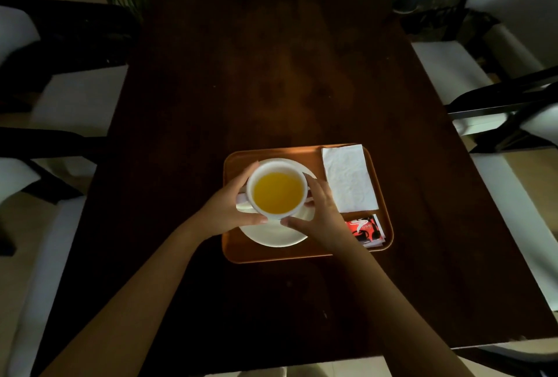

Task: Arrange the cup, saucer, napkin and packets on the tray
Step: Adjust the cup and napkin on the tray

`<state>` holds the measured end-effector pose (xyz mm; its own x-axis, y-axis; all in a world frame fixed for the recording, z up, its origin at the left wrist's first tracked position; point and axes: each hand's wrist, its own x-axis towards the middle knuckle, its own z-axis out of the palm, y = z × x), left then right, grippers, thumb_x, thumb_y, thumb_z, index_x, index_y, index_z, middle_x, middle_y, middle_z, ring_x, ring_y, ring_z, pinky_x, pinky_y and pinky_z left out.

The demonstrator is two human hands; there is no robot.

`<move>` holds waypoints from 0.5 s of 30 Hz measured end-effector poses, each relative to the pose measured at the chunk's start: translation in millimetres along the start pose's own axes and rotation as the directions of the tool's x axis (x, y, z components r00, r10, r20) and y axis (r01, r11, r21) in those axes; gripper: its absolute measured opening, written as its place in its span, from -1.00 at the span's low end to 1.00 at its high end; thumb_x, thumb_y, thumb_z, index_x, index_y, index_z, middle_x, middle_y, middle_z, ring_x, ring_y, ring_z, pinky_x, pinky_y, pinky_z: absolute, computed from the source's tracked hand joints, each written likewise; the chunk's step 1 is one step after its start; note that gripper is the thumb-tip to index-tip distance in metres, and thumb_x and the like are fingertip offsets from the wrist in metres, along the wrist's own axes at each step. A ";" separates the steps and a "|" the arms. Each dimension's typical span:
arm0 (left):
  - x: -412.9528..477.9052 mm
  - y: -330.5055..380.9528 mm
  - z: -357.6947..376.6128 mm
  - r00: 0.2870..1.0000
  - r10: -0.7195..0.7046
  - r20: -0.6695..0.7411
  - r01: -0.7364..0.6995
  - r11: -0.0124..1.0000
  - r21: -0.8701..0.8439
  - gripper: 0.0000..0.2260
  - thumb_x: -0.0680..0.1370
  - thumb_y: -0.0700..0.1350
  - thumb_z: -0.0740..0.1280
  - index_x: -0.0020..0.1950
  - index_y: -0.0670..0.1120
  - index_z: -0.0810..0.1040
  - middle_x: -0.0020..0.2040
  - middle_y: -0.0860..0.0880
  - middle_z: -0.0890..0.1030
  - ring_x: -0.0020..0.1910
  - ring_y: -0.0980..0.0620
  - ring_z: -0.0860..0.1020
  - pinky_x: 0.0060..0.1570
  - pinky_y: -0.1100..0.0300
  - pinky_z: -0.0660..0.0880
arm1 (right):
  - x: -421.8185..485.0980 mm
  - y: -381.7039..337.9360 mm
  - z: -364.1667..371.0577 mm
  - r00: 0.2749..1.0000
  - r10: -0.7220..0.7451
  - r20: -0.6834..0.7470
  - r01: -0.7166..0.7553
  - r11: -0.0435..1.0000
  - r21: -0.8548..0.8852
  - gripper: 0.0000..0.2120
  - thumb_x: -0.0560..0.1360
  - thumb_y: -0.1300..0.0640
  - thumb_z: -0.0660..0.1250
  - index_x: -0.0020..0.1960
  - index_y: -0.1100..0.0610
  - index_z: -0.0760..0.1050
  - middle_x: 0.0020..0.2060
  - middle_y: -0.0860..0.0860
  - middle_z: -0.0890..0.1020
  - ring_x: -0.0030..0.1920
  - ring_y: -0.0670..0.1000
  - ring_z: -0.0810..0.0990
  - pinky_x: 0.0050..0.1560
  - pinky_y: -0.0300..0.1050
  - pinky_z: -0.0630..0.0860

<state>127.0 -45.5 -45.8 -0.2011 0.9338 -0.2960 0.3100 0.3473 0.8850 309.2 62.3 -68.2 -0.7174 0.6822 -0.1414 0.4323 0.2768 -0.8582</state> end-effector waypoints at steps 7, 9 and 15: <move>-8.4 39.6 -12.9 0.985 0.027 -0.171 -0.010 0.995 0.098 -0.32 0.41 0.15 0.32 0.45 0.16 0.08 0.47 0.17 0.19 0.41 0.24 0.17 0.30 0.27 0.18 | 1.3 3.7 -50.9 0.994 -0.018 -0.109 0.003 0.990 -0.139 -0.50 0.46 0.21 0.35 0.36 0.11 0.31 0.34 0.12 0.40 0.31 0.13 0.36 0.32 0.10 0.37; -3.6 66.0 -10.4 0.960 0.120 -0.254 -0.060 0.971 0.229 -0.47 0.50 0.08 0.27 0.43 0.15 0.17 0.42 0.14 0.31 0.38 0.21 0.24 0.29 0.22 0.19 | 4.5 16.4 -75.2 0.983 -0.010 -0.186 -0.052 0.944 -0.327 -0.57 0.49 0.22 0.29 0.35 0.12 0.34 0.33 0.10 0.44 0.34 0.15 0.32 0.33 0.07 0.30; 17.1 116.1 108.1 0.910 0.312 -0.275 -0.166 0.879 0.447 -0.64 0.52 -0.14 0.22 0.32 -0.07 0.39 0.17 -0.10 0.59 0.14 -0.04 0.52 0.05 0.21 0.40 | 17.0 44.7 -101.7 0.997 0.059 -0.055 -0.080 0.728 -0.680 -0.51 0.51 0.07 0.24 0.41 0.04 0.22 0.42 0.02 0.32 0.41 0.10 0.20 0.36 0.12 0.22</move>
<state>260.0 20.1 13.1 -0.3419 0.9338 0.1053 0.7210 0.1888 0.6667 371.9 155.1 -58.8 -0.6598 0.7332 -0.1644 0.7442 0.6073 -0.2781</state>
